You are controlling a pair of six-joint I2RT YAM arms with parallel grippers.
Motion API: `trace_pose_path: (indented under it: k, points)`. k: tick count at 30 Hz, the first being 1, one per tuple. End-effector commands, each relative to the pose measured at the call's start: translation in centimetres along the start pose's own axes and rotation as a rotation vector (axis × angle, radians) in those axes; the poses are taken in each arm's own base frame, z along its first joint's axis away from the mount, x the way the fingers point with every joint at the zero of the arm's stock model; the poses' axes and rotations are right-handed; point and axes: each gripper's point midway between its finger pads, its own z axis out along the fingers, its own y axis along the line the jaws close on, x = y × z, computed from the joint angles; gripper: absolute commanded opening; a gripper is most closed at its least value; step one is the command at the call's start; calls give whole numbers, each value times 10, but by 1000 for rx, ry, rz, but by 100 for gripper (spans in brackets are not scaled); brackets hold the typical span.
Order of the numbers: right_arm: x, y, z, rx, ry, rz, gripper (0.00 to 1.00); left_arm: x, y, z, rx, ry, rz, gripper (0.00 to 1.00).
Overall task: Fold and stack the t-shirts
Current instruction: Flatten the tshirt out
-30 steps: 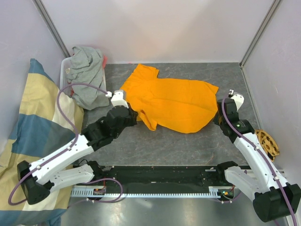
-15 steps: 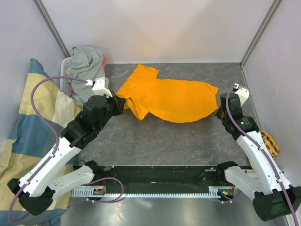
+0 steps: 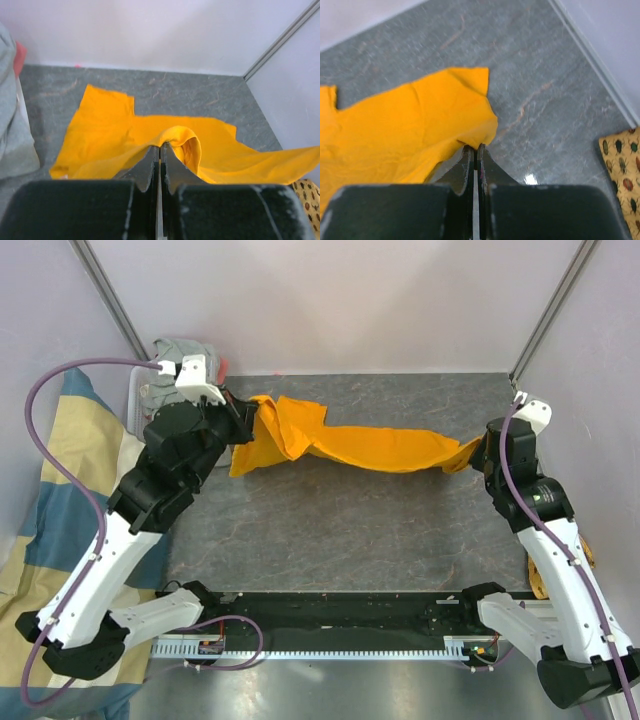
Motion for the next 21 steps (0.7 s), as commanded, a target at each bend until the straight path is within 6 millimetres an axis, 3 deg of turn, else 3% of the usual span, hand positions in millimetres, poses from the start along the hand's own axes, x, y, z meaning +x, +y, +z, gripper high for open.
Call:
trace_pose_path:
  k: [1, 5, 8, 12, 16, 21]
  points:
    - [-46, 14, -13, -56, -100, -10, 0, -53, -14, -3, 47, -117, 70, 2]
    - [-68, 22, -23, -90, -138, -15, 0, -69, -19, 1, 48, -144, 99, 2]
    - [-70, 32, -25, -137, -111, -70, 0, -79, -20, 0, 48, -155, 111, 2]
    - [-52, 47, -24, -230, -2, -189, 0, -80, -21, 0, 54, -149, 126, 2]
    - [-17, 57, -17, -281, 179, -267, 0, -77, -21, 2, 60, -137, 132, 2]
    - [14, 53, -14, -283, 307, -311, 0, -71, -21, 5, 70, -116, 128, 2]
